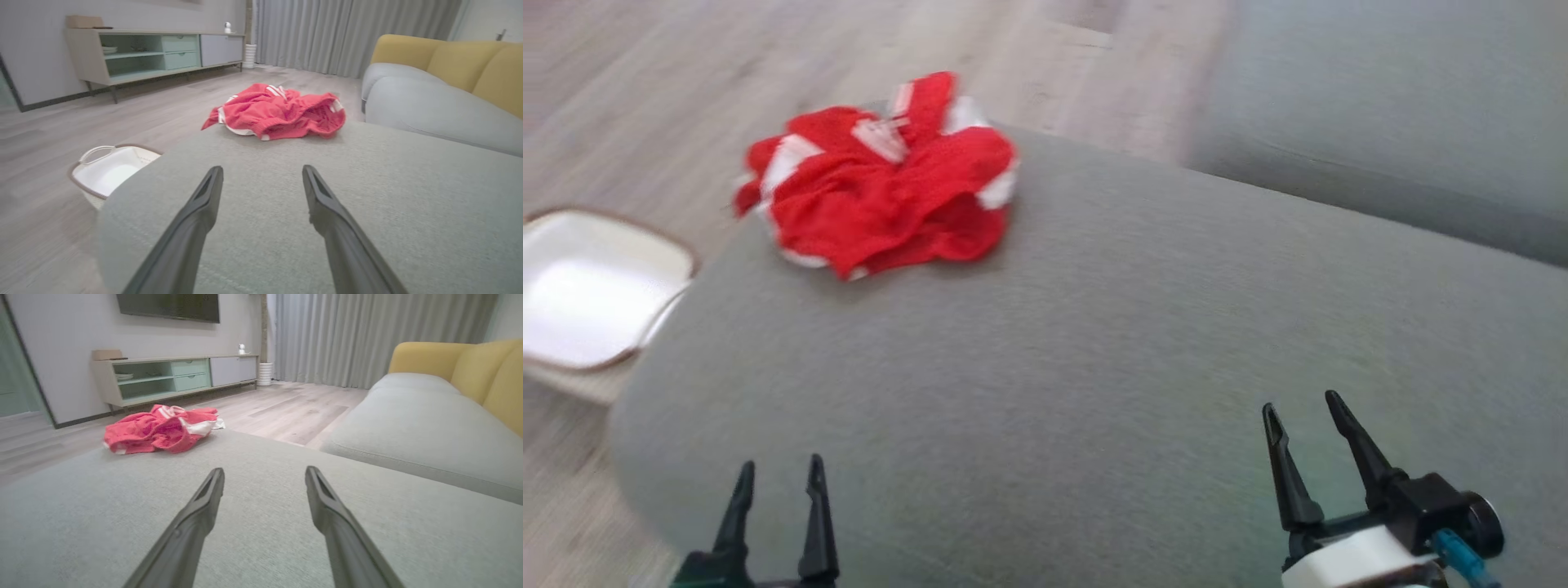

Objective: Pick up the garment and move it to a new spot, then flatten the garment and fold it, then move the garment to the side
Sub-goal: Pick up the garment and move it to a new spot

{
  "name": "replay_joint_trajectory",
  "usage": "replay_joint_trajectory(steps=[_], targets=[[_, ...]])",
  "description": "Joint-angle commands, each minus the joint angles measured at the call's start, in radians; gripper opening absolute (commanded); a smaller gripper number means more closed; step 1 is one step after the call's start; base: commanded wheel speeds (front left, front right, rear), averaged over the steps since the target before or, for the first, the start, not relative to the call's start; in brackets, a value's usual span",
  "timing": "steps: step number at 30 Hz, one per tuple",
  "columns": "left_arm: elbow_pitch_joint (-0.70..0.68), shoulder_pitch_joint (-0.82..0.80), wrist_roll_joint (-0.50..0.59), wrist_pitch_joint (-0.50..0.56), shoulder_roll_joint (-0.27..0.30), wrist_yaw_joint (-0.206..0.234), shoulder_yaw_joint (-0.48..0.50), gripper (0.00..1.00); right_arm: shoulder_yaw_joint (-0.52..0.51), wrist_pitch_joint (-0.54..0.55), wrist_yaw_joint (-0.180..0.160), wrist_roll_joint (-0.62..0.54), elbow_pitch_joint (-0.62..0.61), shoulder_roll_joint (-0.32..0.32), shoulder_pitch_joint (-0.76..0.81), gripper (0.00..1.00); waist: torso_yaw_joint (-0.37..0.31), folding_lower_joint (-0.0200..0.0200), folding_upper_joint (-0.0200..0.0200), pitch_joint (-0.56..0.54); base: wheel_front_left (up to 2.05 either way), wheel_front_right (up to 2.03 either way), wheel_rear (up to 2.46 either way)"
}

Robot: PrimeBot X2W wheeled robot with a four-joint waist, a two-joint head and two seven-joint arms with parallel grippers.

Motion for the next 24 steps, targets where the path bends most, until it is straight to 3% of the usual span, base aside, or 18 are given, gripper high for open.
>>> replay_joint_trajectory(steps=[1,15,24], targets=[[-0.043,-0.029,-0.01,-0.001,0.014,0.012,0.042,1.0,0.028,-0.011,-0.001,0.008,-0.032,-0.01,-0.037,1.0,0.09,0.0,0.0,-0.006,0.0,0.0,0.0],[-0.092,0.019,-0.049,-0.031,0.028,0.057,0.113,1.0,0.079,-0.011,-0.001,-0.007,-0.02,-0.01,-0.074,1.0,0.107,0.0,0.0,0.013,0.0,0.0,0.0],[-0.205,-0.016,-0.076,0.014,0.161,0.082,0.262,1.0,0.051,-0.007,-0.001,-0.039,-0.096,-0.01,-0.059,1.0,0.095,0.0,0.0,0.048,0.0,0.0,0.0]])
